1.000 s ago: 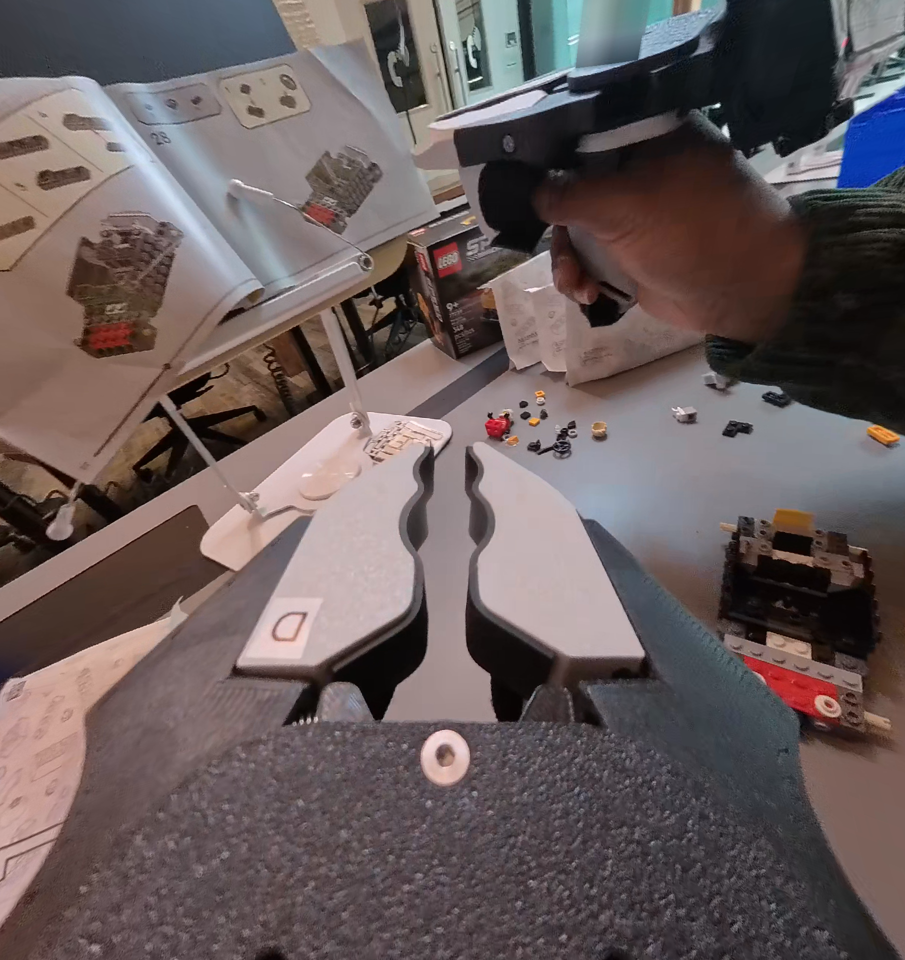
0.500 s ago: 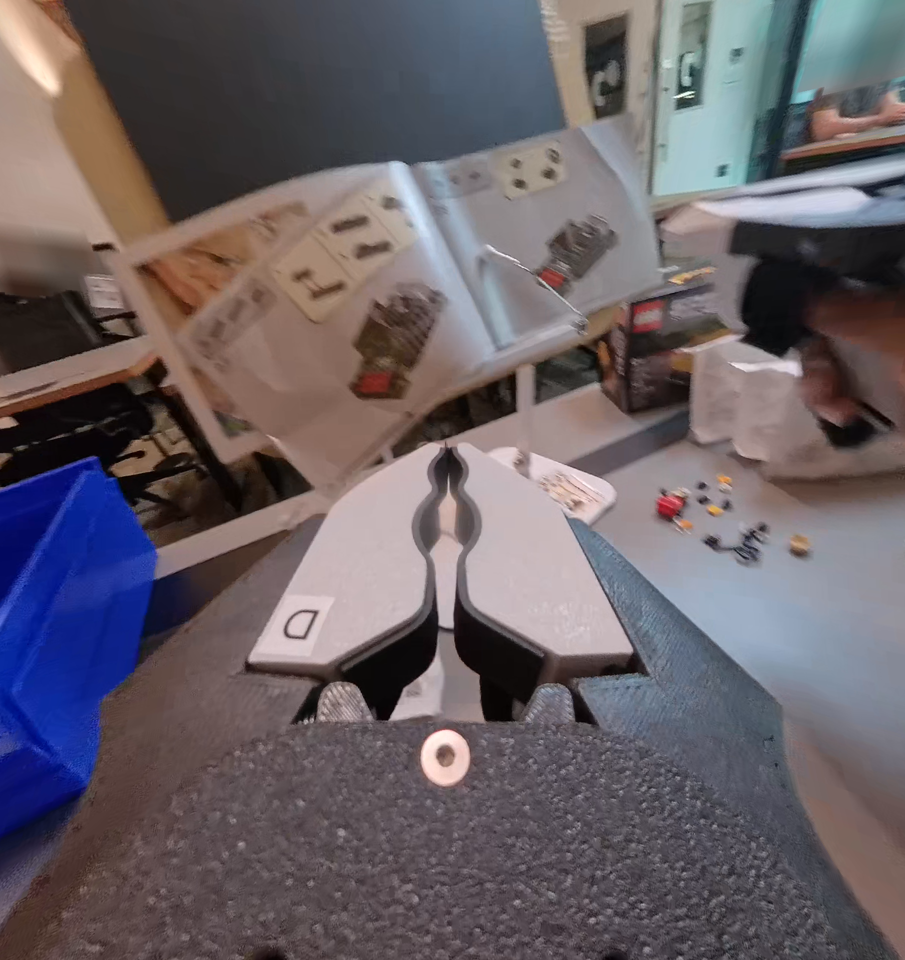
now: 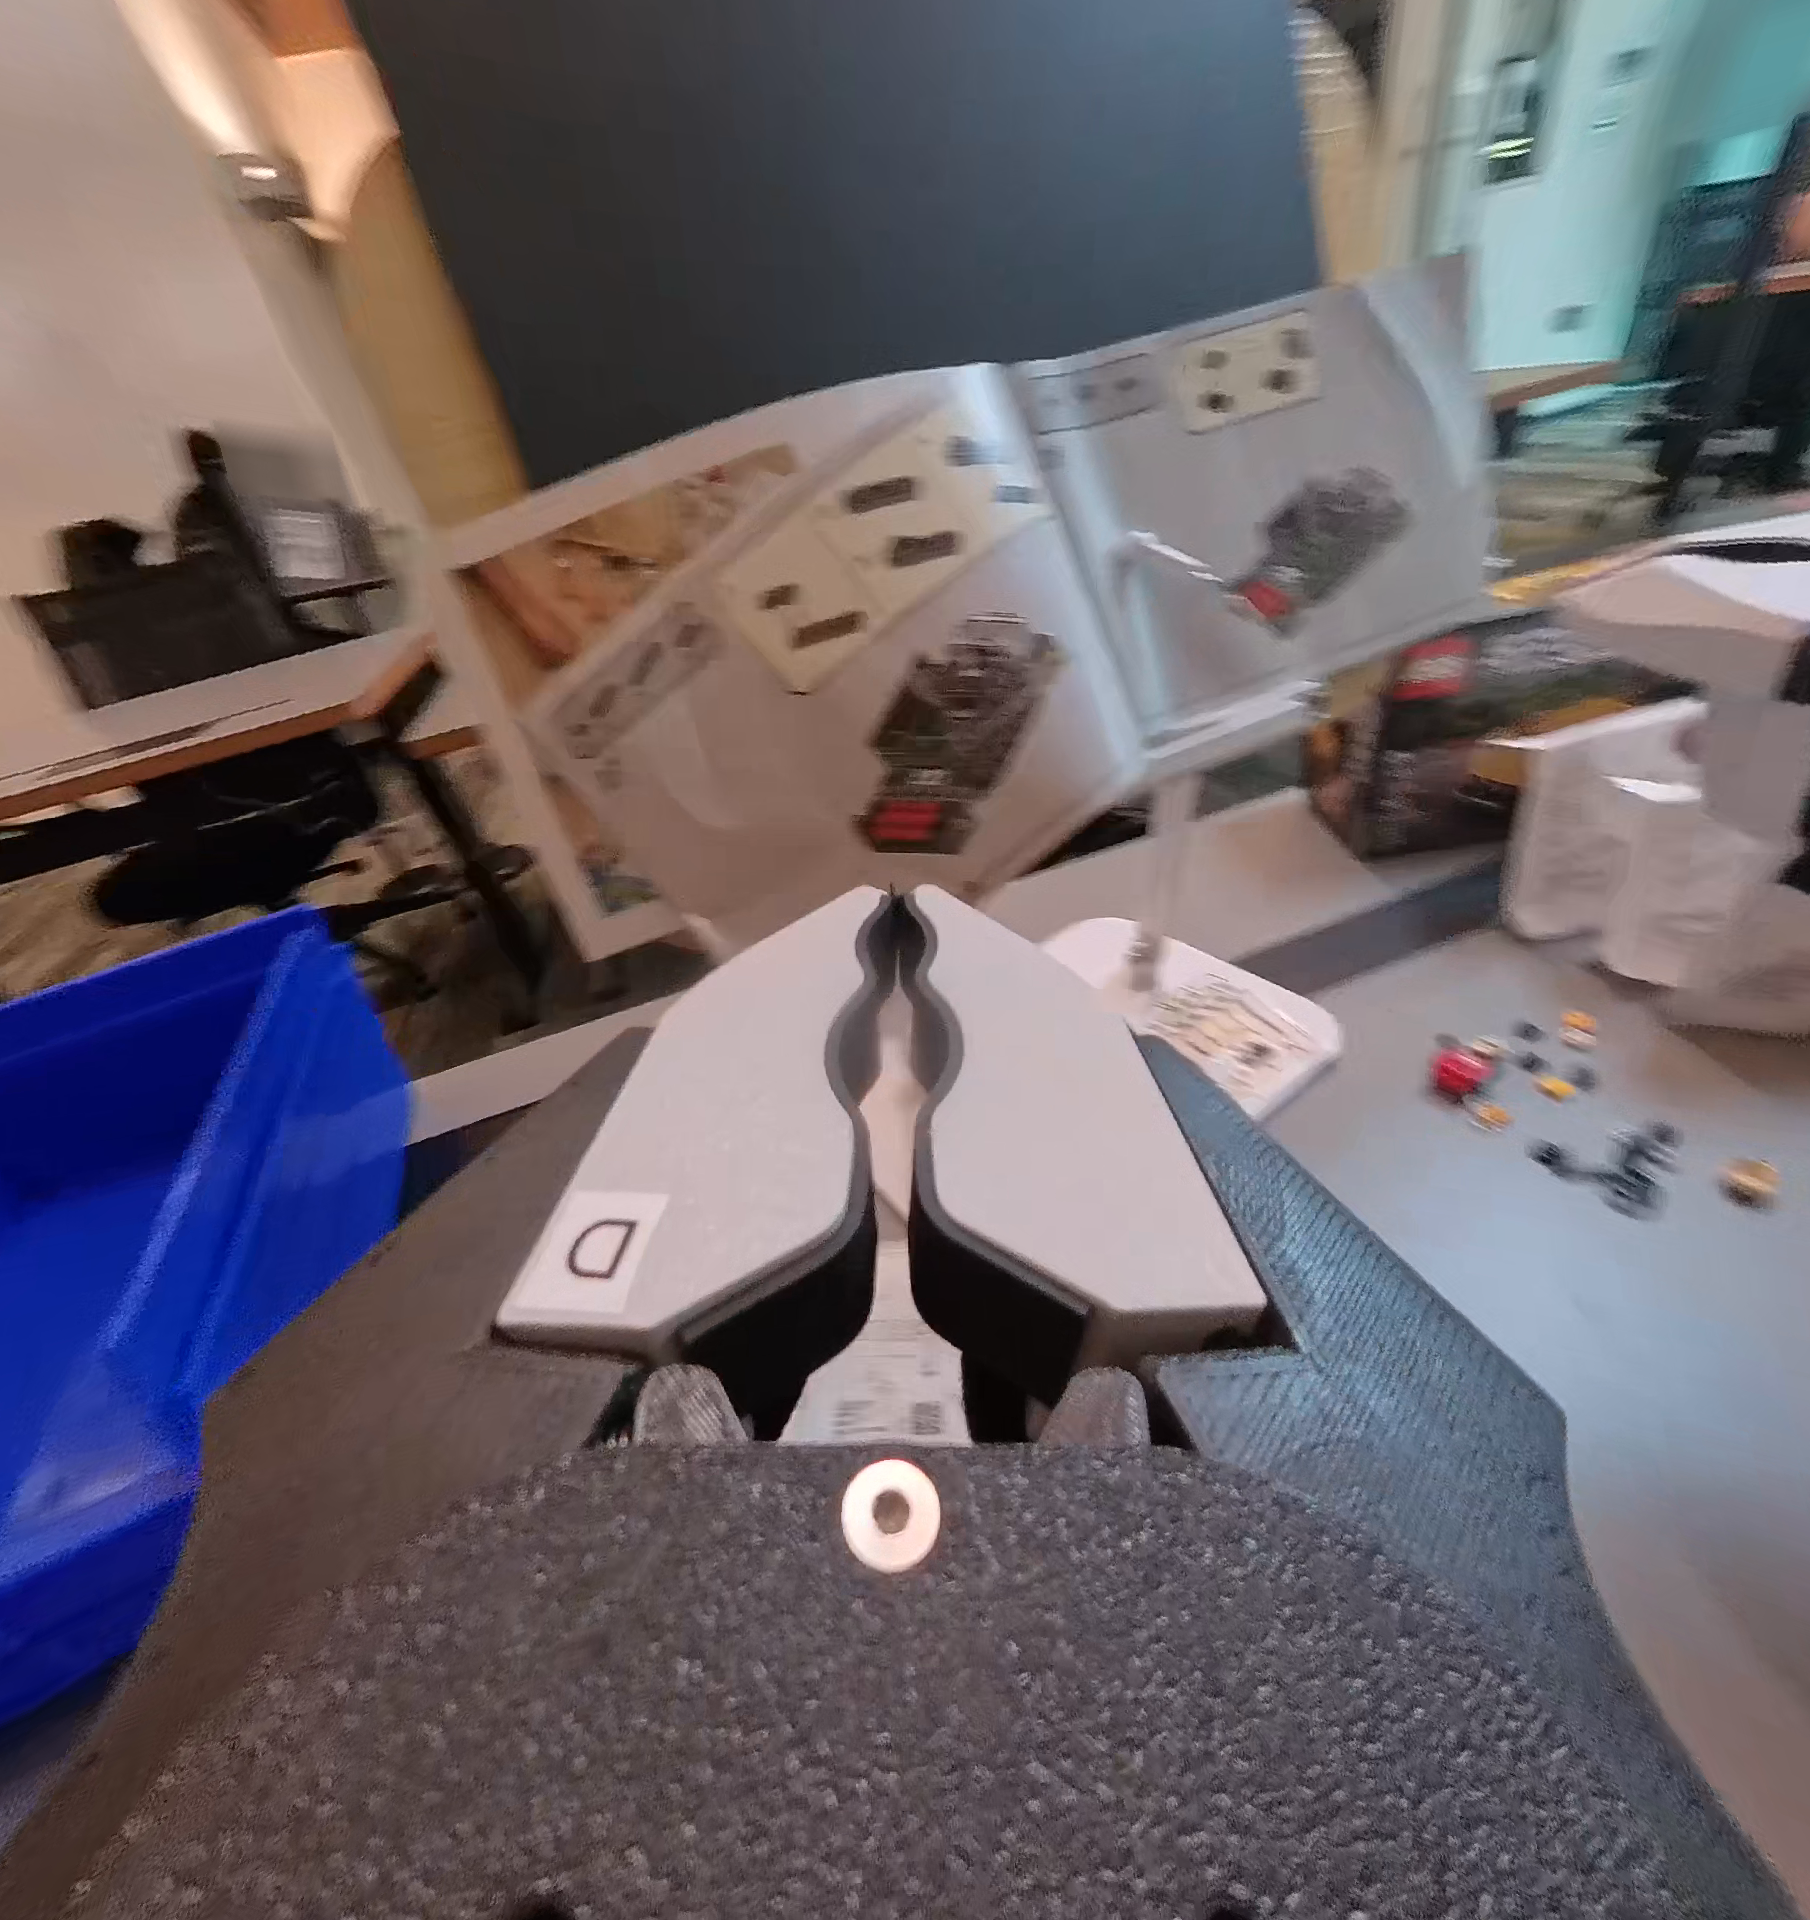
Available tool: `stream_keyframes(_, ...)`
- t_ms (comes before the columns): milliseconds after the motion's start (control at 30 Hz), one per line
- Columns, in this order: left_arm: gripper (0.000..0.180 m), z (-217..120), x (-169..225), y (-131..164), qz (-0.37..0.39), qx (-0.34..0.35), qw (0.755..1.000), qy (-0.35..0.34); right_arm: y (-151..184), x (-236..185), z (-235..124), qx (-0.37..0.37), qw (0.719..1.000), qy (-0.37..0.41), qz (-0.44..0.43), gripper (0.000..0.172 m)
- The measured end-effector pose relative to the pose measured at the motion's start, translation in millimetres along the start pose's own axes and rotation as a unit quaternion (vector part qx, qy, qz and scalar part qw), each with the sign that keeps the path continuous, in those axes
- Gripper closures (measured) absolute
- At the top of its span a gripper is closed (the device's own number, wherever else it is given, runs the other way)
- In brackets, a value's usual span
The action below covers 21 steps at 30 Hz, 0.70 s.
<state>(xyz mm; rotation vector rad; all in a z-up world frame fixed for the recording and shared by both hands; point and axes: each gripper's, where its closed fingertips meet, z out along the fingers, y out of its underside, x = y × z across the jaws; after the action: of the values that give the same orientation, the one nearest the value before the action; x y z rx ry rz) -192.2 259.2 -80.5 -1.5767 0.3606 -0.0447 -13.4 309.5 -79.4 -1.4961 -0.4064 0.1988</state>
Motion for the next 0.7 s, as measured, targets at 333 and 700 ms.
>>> stream_keyframes(333, 0.143, -109.6, 203.5, 123.6, 0.037, -0.229, 0.809, 0.54, 127.9, -84.0, -197.0, -0.31, 0.839, -0.446, -0.038, 0.151)
stream_keyframes(700, 0.12, -134.7, 247.3, 173.0, 0.122, -0.288, 0.76, 0.57, 171.2, -93.0, -222.2, -0.362, 0.811, -0.454, -0.072, 0.161)
